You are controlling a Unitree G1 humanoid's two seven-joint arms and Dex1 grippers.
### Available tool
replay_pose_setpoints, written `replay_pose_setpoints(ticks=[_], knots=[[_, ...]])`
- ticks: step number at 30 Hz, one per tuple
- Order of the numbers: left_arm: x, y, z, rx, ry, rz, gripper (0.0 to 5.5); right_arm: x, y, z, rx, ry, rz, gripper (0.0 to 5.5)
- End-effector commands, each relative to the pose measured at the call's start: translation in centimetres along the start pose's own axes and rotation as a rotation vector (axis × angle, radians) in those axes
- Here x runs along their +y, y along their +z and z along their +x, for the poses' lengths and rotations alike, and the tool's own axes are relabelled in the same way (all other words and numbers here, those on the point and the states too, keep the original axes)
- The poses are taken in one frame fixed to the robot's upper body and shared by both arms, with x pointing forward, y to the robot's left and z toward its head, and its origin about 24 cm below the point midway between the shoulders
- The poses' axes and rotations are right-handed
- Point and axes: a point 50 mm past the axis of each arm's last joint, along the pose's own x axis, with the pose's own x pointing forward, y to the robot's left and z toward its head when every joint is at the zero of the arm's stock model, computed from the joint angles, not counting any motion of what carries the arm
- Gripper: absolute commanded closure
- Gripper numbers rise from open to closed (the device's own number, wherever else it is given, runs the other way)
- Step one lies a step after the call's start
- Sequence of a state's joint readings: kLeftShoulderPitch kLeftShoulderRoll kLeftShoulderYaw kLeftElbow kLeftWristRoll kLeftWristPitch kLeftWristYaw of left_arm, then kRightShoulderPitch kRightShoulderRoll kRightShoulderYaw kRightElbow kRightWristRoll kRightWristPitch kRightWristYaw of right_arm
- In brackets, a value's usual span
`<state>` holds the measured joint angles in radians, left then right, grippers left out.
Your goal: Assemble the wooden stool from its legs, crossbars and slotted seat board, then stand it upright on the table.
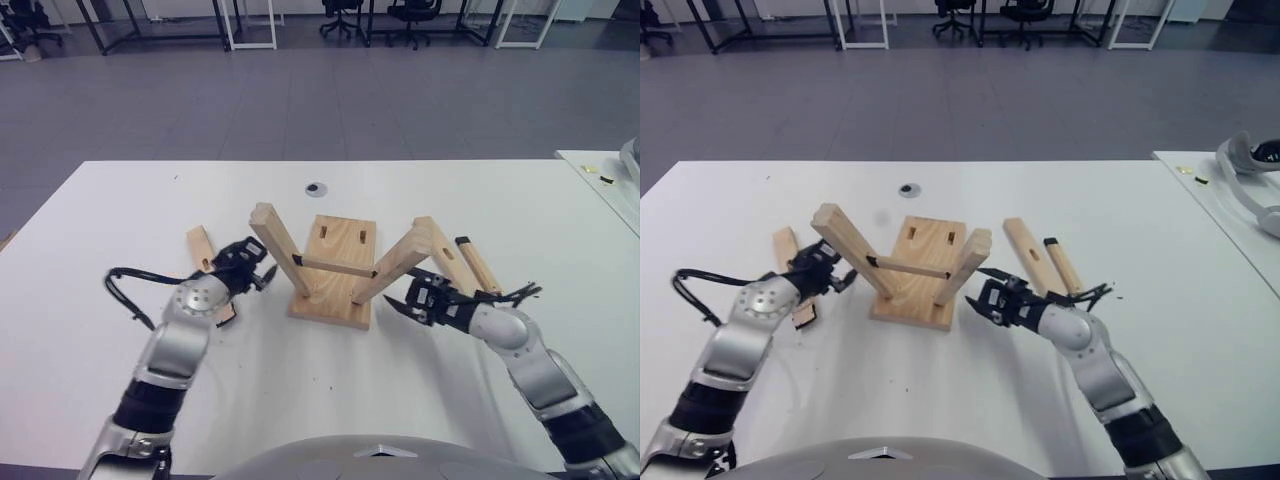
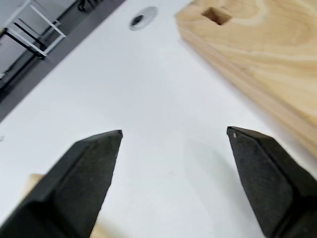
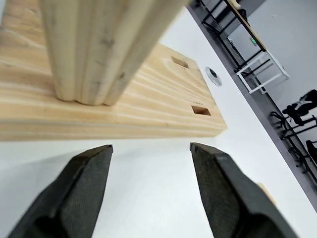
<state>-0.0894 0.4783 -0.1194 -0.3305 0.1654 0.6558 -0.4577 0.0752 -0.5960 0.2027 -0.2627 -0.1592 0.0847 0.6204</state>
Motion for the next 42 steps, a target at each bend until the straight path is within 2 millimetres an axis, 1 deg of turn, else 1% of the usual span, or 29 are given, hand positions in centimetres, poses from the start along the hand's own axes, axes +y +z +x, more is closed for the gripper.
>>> replay_pose_setpoints(ticks=[1,3,4,5,6,7,9,11,12,14,16,17,19,22,27,29,30,33,36,38,40,42], knots=[[3.0,1.1,-2.5,-0.035,0.102,-0.027,1.61,-1.8,-0.4,-3.9,0.078,-0.231,0.141,2.58],[4.0,2.5,-3.4,-0.115,0.178,-0.132,1.61,-2.9,-0.5,-5.2,0.101,-0.401,0.245,2.58],[4.5,4.0,-4.2,-0.209,0.223,-0.250,1.61,-3.7,0.2,-6.0,0.061,-0.560,0.370,2.58],[4.6,5.0,-4.9,-0.278,0.252,-0.386,1.61,-4.2,0.7,-7.1,0.036,-0.730,0.510,2.58],[4.5,5.5,-5.3,-0.308,0.260,-0.470,1.61,-4.1,1.1,-7.9,0.037,-0.835,0.605,2.58],[3.8,5.5,-5.6,-0.307,0.261,-0.518,1.61,-3.8,1.8,-8.4,0.031,-0.885,0.665,2.58],[2.1,5.8,-5.9,-0.294,0.260,-0.605,1.61,-3.8,3.9,-8.5,0.008,-0.920,0.705,2.58],[0.4,7.4,-6.2,-0.319,0.234,-0.671,1.61,-4.7,6.7,-7.8,-0.089,-0.924,0.733,2.58],[-0.6,8.1,-6.2,-0.323,0.205,-0.693,1.61,-5.0,8.1,-6.8,-0.134,-0.873,0.732,2.58],[-2.0,8.7,-5.9,-0.300,0.173,-0.705,1.61,-4.4,10.3,-4.6,-0.172,-0.727,0.771,2.58],[-2.4,9.4,-6.0,-0.308,0.172,-0.686,1.61,-3.6,12.8,-2.7,-0.191,-0.544,0.736,2.58],[-2.6,9.8,-6.1,-0.311,0.172,-0.677,1.61,-3.3,13.4,-2.2,-0.181,-0.503,0.737,2.58],[-3.2,10.2,-5.8,-0.294,0.166,-0.658,1.61,-2.7,13.1,-1.8,-0.115,-0.490,0.768,2.58],[-4.8,10.5,-5.3,-0.251,0.146,-0.608,1.61,-2.6,13.1,-1.6,-0.051,-0.457,0.723,2.58],[-7.2,10.9,-4.9,-0.214,0.053,-0.447,1.61,-3.1,14.5,-1.0,-0.077,-0.429,0.654,2.58],[-7.7,11.3,-4.9,-0.225,0.022,-0.382,1.61,-3.5,15.0,-0.8,-0.081,-0.423,0.621,2.58],[-7.8,11.6,-4.9,-0.237,0.011,-0.347,1.61,-3.6,15.0,-0.6,-0.074,-0.419,0.604,2.58],[-8.1,12.6,-4.9,-0.286,-0.018,-0.258,1.61,-3.0,14.6,-0.3,-0.028,-0.370,0.557,2.58],[-8.2,13.6,-4.8,-0.335,-0.027,-0.213,1.61,-2.5,14.4,-0.1,-0.010,-0.331,0.537,2.58],[-7.9,13.9,-4.8,-0.351,-0.012,-0.198,1.61,-2.3,14.1,0.0,0.005,-0.328,0.545,2.58],[-7.2,13.4,-4.8,-0.336,0.034,-0.200,1.61,-2.3,13.5,-0.2,0.027,-0.341,0.569,2.58],[-6.1,11.7,-5.0,-0.282,0.092,-0.211,1.61,-2.6,12.5,-0.5,0.045,-0.374,0.600,2.58]])
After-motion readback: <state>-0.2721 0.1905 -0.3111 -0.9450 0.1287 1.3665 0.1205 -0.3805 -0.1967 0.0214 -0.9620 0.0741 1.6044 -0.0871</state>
